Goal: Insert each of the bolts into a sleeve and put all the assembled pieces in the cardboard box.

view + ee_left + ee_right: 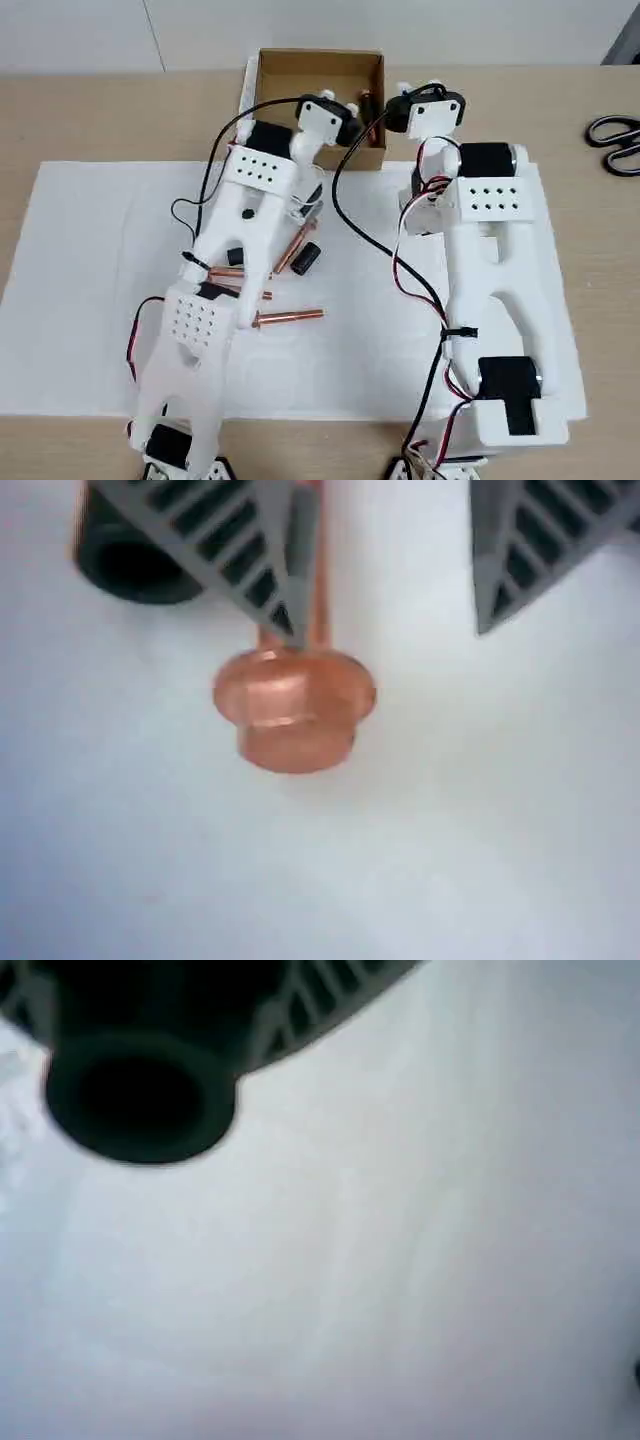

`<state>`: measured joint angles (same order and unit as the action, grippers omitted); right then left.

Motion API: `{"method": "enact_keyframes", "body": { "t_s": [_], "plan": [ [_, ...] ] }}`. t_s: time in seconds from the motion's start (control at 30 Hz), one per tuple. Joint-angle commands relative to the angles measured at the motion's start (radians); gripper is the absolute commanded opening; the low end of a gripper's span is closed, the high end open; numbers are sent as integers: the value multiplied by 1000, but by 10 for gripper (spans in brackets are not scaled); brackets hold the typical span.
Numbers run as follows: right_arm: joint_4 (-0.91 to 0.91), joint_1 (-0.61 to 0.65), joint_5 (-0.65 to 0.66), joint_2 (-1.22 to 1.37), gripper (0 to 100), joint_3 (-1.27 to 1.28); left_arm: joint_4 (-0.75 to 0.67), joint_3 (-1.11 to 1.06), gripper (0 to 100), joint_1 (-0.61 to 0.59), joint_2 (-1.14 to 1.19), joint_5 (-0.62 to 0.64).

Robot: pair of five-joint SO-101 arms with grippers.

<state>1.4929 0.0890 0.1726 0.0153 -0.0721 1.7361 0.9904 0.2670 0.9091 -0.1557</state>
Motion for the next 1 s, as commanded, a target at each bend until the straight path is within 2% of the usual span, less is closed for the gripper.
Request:
{"method": "enact_keyframes", "body": {
  "t_s": [0.0, 0.33, 0.63, 0.97],
  "plan": [
    [-13, -12, 3, -12, 7, -14, 14, 39, 103, 8, -15, 23],
    [-13, -10, 3, -10, 7, -14, 17, 31, 103, 15, -41, 63],
    [-12, -10, 3, -10, 6, -14, 14, -177, 103, 63, -212, 77],
    [-12, -10, 3, -8, 6, -14, -5, -185, 103, 25, -157, 77]
  ]
}}
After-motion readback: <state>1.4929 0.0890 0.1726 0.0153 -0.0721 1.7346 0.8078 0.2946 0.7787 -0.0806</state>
